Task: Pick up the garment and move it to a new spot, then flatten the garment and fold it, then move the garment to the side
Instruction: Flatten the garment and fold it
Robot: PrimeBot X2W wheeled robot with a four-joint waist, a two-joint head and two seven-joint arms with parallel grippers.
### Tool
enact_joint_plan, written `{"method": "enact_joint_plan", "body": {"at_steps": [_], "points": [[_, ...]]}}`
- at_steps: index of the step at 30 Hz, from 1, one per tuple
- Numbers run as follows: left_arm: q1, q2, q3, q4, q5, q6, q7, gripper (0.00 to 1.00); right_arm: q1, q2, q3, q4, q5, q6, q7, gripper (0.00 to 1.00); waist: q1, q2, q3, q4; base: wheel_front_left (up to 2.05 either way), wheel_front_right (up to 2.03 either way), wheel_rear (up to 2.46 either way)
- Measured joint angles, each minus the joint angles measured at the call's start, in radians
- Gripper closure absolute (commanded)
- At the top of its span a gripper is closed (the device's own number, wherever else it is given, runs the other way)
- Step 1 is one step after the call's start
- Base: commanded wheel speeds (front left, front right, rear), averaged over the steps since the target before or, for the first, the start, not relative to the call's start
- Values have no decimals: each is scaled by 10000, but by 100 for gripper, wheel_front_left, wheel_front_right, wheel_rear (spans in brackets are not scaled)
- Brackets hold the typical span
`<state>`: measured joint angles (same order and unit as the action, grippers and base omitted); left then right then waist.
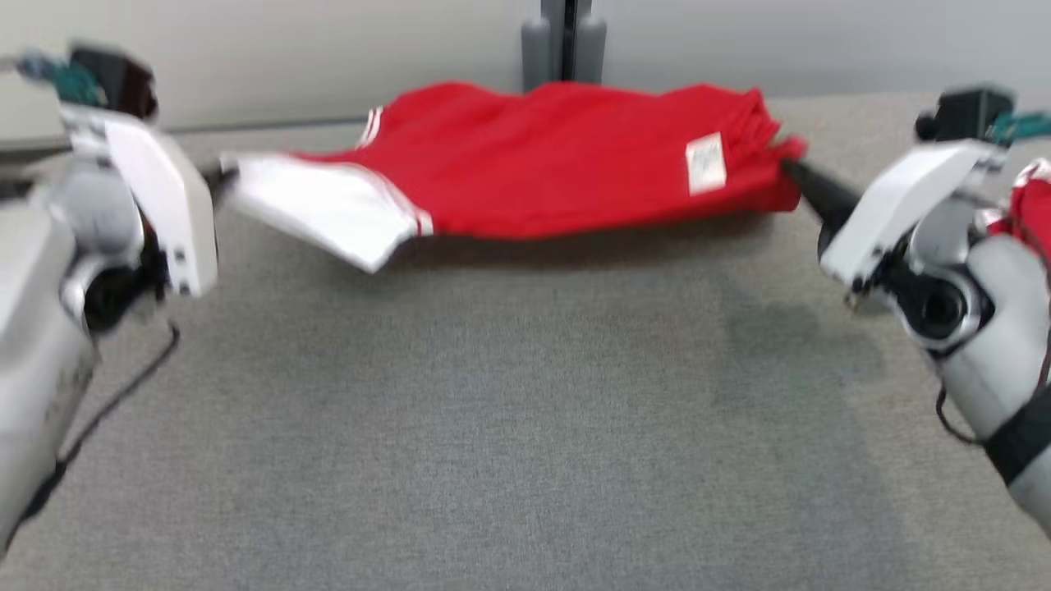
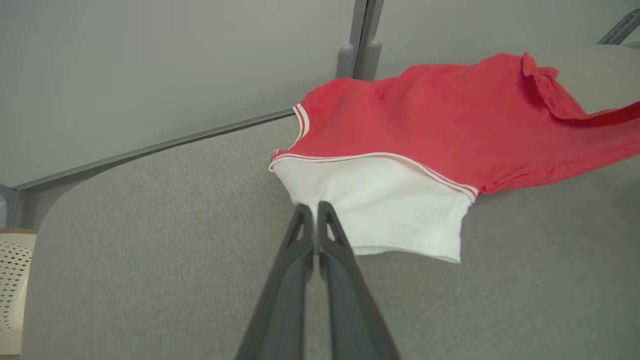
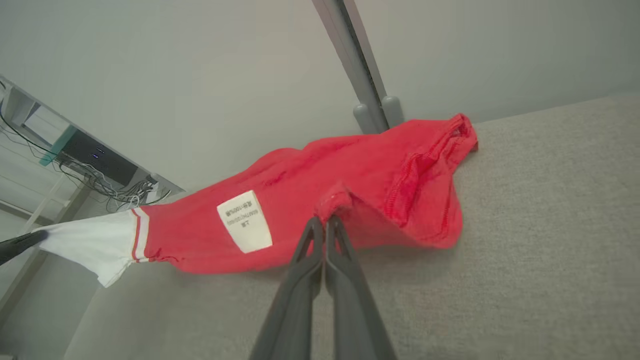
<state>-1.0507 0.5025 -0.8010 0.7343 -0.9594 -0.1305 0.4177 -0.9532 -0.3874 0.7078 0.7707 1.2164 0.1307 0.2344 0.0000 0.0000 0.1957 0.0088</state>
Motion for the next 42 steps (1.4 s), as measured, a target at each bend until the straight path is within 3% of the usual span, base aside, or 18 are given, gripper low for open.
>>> {"method": "enact_joint_plan", "body": {"at_steps": [10,13,17,23,29,34,42], "points": [[3222,1764,-1338,-2800,-1707,2,2336,100,2539,-1078,1490,-1689,616,0,1622,100,0,0,-2100,-114,0,0,0],[4065,2313,-1586,-4033,-2238,232,3183,100,3245,-1639,1810,-2360,767,0,2243,100,-1,0,-2553,-135,0,0,0],[5081,3308,-1881,-5990,-2844,817,4207,100,4124,-2608,1952,-3354,951,0,2901,100,0,0,-2981,-113,0,0,0],[6317,4755,-2086,-8888,-3827,2077,5198,100,5571,-3977,1801,-4805,1143,0,3785,100,0,0,-3154,-82,0,0,0],[6938,5745,-2084,-10535,-4598,2999,5676,100,6630,-4903,1183,-6086,1283,2,4322,100,0,0,-3083,-200,0,0,0],[6852,5793,-1956,-10736,-4625,3214,5776,100,6797,-4823,548,-6295,1045,2,4656,100,0,0,-2856,-325,0,0,0],[5718,5016,-1745,-9553,-4677,3074,6491,100,6289,-3565,-428,-5496,430,2,5641,100,0,0,-2285,-470,0,0,0]]}}
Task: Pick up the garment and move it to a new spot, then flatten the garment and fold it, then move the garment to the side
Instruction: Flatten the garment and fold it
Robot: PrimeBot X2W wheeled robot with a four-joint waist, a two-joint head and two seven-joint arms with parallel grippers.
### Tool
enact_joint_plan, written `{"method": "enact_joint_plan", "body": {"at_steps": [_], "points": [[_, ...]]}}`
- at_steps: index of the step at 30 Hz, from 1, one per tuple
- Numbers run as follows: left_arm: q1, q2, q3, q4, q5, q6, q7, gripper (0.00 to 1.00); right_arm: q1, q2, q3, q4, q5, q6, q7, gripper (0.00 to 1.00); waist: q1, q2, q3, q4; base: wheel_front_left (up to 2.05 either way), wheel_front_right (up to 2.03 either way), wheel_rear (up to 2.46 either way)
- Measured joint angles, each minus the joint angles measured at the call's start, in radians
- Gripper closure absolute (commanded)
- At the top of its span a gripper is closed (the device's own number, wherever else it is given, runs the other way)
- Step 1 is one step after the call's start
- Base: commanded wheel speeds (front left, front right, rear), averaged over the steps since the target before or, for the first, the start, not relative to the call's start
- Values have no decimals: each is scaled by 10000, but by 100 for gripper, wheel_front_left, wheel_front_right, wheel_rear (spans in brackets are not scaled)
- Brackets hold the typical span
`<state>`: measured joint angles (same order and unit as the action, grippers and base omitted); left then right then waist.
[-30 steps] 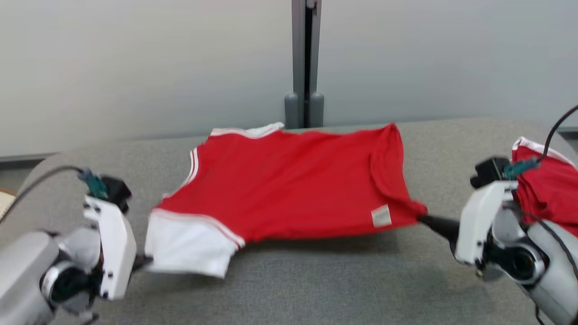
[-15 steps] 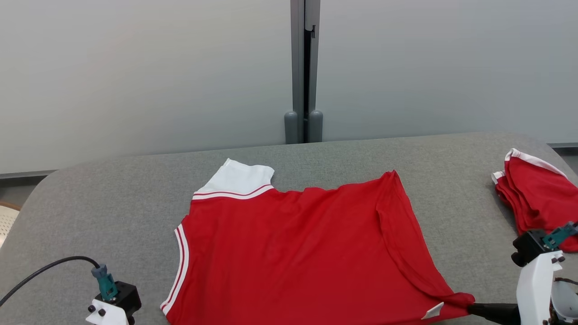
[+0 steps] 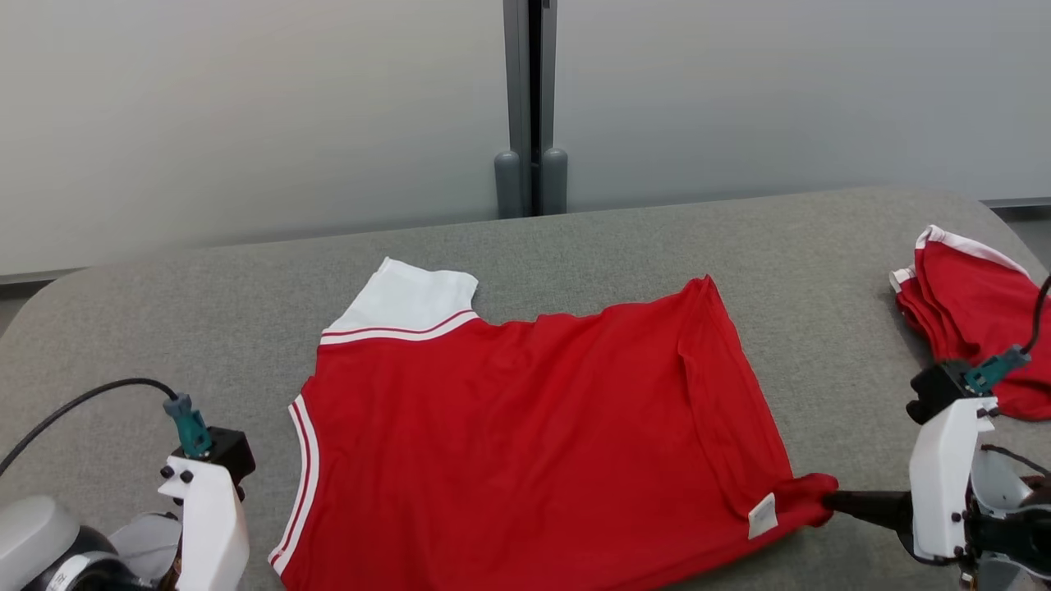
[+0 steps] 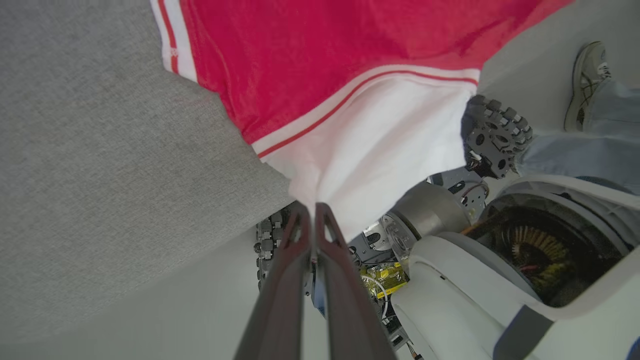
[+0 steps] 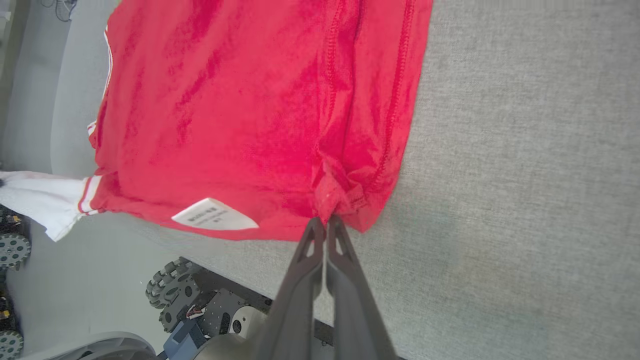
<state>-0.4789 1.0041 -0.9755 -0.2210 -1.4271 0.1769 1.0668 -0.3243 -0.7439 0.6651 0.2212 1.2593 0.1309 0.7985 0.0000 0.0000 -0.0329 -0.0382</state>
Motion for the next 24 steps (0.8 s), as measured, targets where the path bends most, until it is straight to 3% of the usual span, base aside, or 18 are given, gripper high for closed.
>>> {"method": "enact_joint_plan", "body": {"at_steps": [6,8,14,24], "points": [[-1028,-752,127,1260,65,-178,500,100,-812,924,-794,963,-625,-2,537,100,0,0,630,-51,0,0,0],[-1700,-1289,414,1988,86,-267,462,100,-1187,1346,-1166,1400,-874,-2,679,100,0,0,1023,-44,0,0,0],[-2662,-2178,575,3582,159,-539,499,100,-2006,2113,-1697,2157,-1482,-2,905,100,0,0,1748,-32,0,0,0],[-3521,-3218,583,5653,897,-1363,-399,100,-2502,2690,-2010,2769,-2190,-2,1271,100,0,0,2164,-98,0,0,0]]}}
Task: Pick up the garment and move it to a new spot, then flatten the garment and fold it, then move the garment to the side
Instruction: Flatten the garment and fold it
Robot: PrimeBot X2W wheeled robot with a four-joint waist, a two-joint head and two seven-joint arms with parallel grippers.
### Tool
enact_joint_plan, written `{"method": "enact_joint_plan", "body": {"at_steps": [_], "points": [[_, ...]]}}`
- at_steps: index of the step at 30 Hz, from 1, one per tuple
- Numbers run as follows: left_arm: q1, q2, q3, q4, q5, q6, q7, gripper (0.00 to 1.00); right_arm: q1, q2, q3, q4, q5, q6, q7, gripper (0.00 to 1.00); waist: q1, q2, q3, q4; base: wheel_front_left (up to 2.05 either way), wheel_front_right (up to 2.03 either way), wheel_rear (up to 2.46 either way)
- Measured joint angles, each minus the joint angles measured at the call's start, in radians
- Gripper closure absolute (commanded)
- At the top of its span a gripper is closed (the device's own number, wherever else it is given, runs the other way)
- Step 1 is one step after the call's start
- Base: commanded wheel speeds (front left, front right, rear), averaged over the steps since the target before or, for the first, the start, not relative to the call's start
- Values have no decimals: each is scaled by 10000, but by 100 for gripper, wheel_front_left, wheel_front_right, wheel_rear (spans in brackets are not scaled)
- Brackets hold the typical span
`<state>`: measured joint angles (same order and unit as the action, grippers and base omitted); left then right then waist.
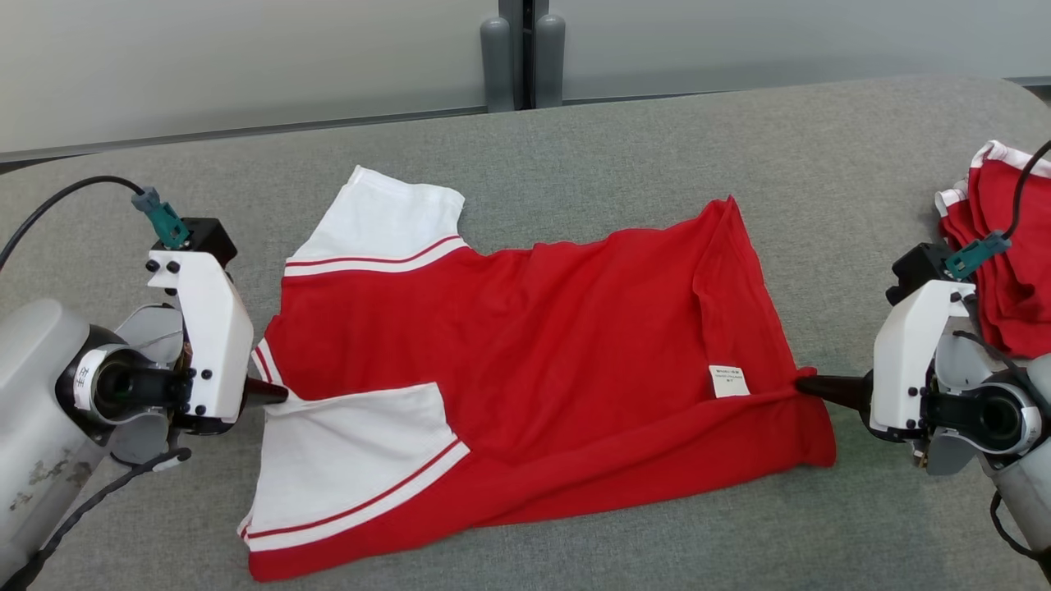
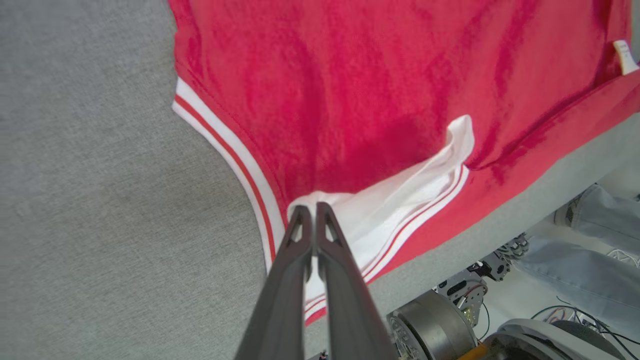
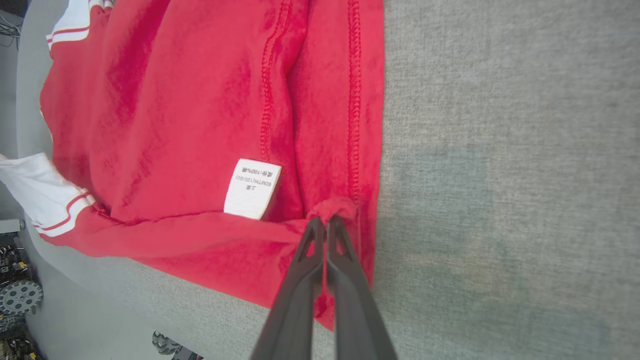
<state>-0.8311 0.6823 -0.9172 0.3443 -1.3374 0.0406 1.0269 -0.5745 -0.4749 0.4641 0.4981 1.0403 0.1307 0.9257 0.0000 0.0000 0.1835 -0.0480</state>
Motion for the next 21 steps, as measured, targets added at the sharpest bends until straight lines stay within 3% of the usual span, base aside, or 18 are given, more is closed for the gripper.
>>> {"method": "enact_joint_plan", "body": {"at_steps": [9,10,11,14,21], "points": [[-164,-646,-75,1432,506,-828,-1035,100,24,199,-261,58,-274,0,199,100,0,0,-212,-72,0,0,0],[-174,-711,-82,1561,533,-851,-1093,53,35,224,-297,50,-305,0,203,100,0,0,-233,-80,0,0,0],[-179,-773,-94,1716,533,-903,-1131,0,57,245,-326,44,-314,0,201,91,0,0,-257,-86,0,0,0],[-177,-913,-153,1969,531,-938,-1124,0,130,320,-334,2,-324,0,224,0,0,0,-330,-95,0,0,0],[-139,-1022,-330,2311,1078,-1329,-2092,0,507,433,-570,-334,-334,0,-314,0,0,0,-889,-77,0,0,0]]}}
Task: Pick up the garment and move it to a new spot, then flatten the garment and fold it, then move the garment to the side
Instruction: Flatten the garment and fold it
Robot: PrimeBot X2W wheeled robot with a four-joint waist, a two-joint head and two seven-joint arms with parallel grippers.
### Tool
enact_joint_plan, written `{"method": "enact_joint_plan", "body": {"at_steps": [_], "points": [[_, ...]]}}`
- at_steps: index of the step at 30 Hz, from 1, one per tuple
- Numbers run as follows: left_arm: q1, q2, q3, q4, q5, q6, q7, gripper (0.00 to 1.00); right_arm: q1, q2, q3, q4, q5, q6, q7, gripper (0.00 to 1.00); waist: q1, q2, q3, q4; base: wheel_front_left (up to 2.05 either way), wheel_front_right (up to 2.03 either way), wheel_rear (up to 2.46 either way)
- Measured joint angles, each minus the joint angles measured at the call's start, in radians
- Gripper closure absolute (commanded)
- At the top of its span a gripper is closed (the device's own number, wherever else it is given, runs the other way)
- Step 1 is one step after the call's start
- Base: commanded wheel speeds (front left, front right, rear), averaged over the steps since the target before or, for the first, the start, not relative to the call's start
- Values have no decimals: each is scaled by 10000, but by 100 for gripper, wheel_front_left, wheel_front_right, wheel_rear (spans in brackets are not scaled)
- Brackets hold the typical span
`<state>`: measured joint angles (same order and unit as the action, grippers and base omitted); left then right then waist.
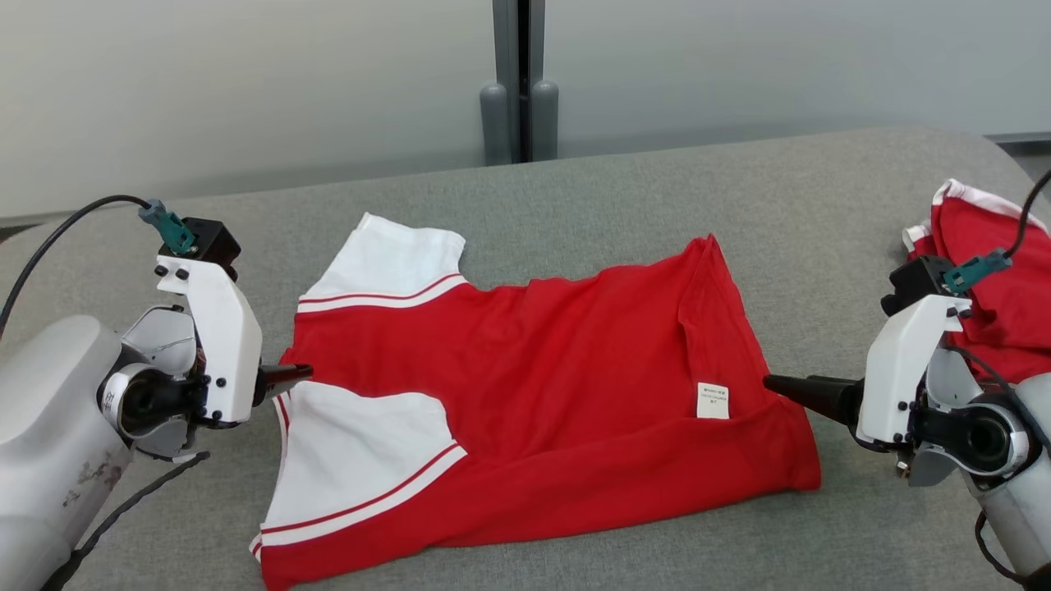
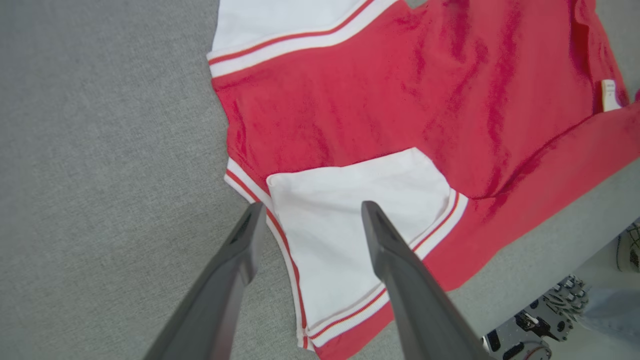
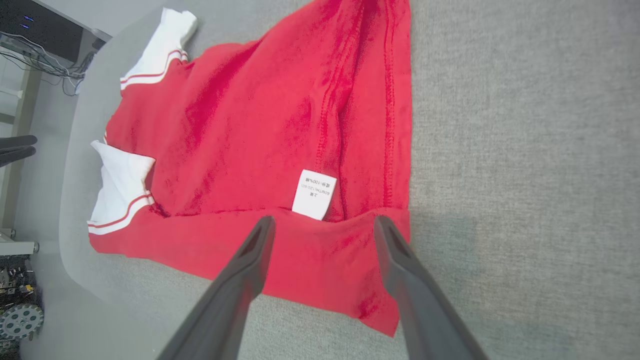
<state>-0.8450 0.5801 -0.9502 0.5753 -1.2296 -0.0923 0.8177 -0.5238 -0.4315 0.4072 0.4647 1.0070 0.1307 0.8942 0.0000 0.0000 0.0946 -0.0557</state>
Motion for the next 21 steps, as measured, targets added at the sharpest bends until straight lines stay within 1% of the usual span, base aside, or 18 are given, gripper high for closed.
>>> {"method": "enact_joint_plan", "body": {"at_steps": [3,6,8,10,11,12,15,17,19,21], "points": [[198,130,44,-236,437,-140,-1195,0,347,-19,-184,-495,2,0,-756,0,0,0,-387,35,0,0,0],[555,309,368,-552,830,-159,-2953,0,789,-6,-546,-1216,-82,0,-2167,0,-1,0,-793,77,0,0,0],[915,439,631,-913,1154,33,-4215,0,1131,-46,-755,-1787,-357,0,-3310,0,0,0,-1021,119,0,0,0],[1600,391,1198,-1384,823,282,-5417,0,1581,-48,-938,-2205,-688,0,-4295,0,0,0,-1200,163,0,0,0],[2001,382,1323,-1657,763,454,-5952,0,1880,33,-1091,-2318,-723,0,-4790,0,0,0,-1275,181,0,0,0],[2389,428,1377,-1941,943,677,-6520,0,2199,81,-1235,-2429,-932,0,-5311,0,0,0,-1342,203,0,0,0],[3414,640,1634,-2709,1383,1570,-8073,0,2977,213,-1756,-2675,-1574,0,-6654,0,0,0,-1451,291,0,0,0],[4155,656,1722,-3168,1672,2188,-8941,0,3476,414,-2123,-2727,-2040,0,-7407,0,0,0,-1476,329,0,0,0],[4825,669,1703,-3565,1950,2750,-9580,0,3903,717,-2452,-2723,-2393,0,-7954,0,0,0,-1492,324,0,0,0],[5435,650,1703,-3960,2011,3244,-10002,0,4343,957,-2665,-2554,-2805,0,-8169,0,0,0,-1498,308,0,0,0]]}}
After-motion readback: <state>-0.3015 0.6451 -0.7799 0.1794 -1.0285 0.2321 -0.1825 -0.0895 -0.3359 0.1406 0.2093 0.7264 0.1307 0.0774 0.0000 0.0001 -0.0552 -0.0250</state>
